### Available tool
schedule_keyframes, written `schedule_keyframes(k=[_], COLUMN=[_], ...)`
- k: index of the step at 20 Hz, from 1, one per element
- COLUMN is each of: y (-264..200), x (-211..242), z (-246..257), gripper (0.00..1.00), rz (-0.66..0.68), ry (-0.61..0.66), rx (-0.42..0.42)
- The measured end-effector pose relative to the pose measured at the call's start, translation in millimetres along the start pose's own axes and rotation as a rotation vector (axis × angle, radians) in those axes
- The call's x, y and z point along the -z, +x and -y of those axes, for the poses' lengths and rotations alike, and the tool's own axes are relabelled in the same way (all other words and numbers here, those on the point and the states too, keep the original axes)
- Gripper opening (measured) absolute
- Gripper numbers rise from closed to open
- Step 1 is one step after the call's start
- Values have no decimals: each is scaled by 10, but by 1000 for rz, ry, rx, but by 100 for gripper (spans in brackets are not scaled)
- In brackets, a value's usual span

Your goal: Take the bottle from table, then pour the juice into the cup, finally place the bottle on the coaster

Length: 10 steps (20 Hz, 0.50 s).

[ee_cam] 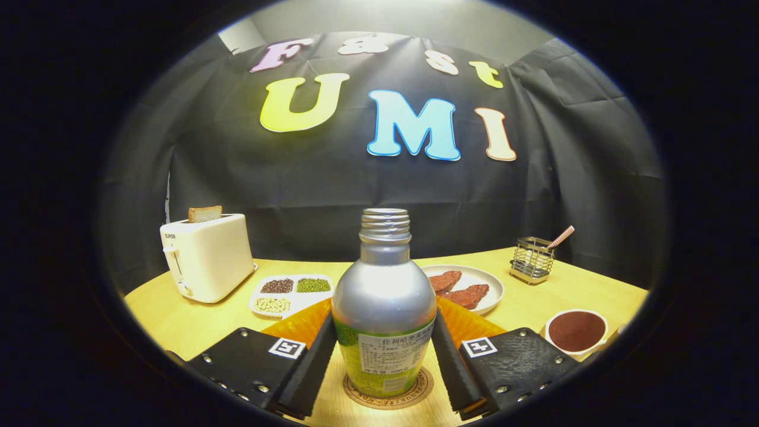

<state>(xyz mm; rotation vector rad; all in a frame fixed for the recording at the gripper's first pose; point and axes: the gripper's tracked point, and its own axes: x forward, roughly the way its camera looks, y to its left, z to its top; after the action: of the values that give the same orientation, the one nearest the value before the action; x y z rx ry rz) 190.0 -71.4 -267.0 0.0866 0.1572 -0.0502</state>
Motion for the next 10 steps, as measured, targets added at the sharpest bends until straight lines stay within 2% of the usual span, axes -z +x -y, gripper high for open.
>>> schedule_keyframes(k=[1,2,6,10], y=[-62,-164,-385,-847], x=[-42,-146,-654,-1370], z=[-14,-20,14,-213], gripper=[85,99,98,98], rz=[5,23,119,196], ry=[7,9,-28,-23], rx=[-13,-24,-22,-146])
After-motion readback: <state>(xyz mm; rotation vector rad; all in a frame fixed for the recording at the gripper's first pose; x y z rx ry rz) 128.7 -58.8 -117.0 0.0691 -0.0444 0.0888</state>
